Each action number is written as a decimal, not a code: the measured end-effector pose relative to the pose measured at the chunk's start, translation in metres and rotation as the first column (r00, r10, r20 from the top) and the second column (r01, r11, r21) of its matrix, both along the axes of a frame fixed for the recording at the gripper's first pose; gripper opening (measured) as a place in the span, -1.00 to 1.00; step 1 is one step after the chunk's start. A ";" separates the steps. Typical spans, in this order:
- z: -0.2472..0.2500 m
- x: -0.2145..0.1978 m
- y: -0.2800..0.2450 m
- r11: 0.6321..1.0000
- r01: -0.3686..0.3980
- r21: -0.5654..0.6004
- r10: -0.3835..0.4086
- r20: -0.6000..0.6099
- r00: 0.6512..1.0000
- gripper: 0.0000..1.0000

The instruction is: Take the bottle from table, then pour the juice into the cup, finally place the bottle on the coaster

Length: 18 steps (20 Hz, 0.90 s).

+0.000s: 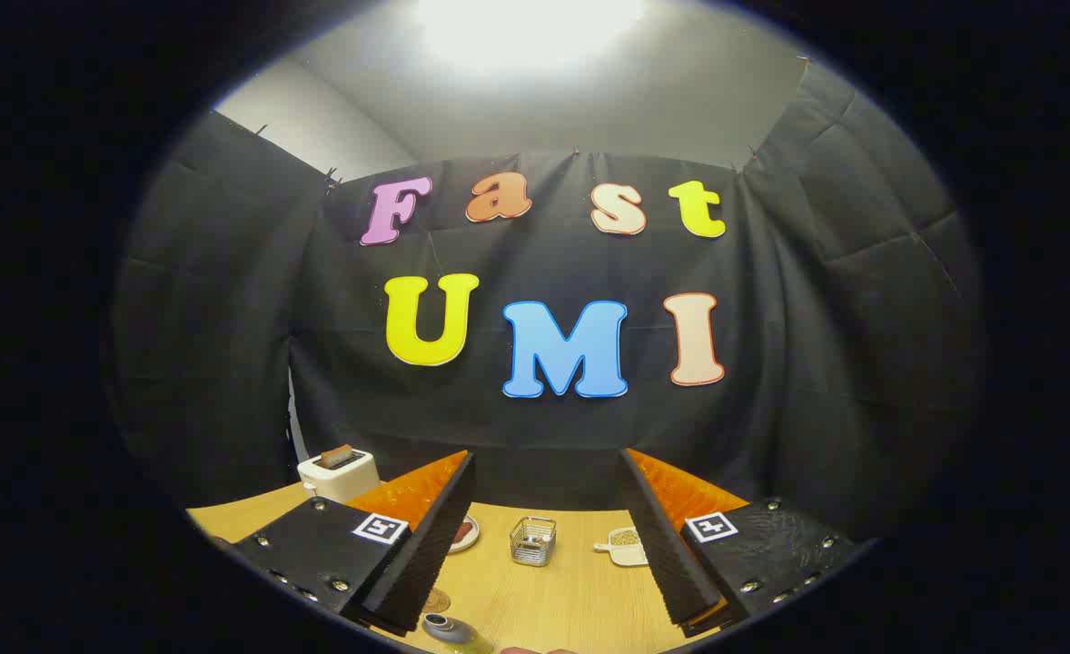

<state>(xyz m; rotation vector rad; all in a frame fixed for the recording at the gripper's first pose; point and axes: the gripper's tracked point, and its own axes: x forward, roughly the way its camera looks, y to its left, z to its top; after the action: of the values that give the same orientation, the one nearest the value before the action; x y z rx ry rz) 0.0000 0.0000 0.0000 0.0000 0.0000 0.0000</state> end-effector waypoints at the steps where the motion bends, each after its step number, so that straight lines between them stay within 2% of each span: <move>1: -0.001 0.000 0.000 1.000 0.001 0.001 -0.001 -0.001 1.000 0.91; 18: -0.047 -0.006 0.005 1.000 -0.021 0.003 0.021 -0.035 0.999 0.91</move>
<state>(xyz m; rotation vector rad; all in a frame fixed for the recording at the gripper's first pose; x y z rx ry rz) -0.0063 0.0052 -0.0469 0.0026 0.0348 0.0214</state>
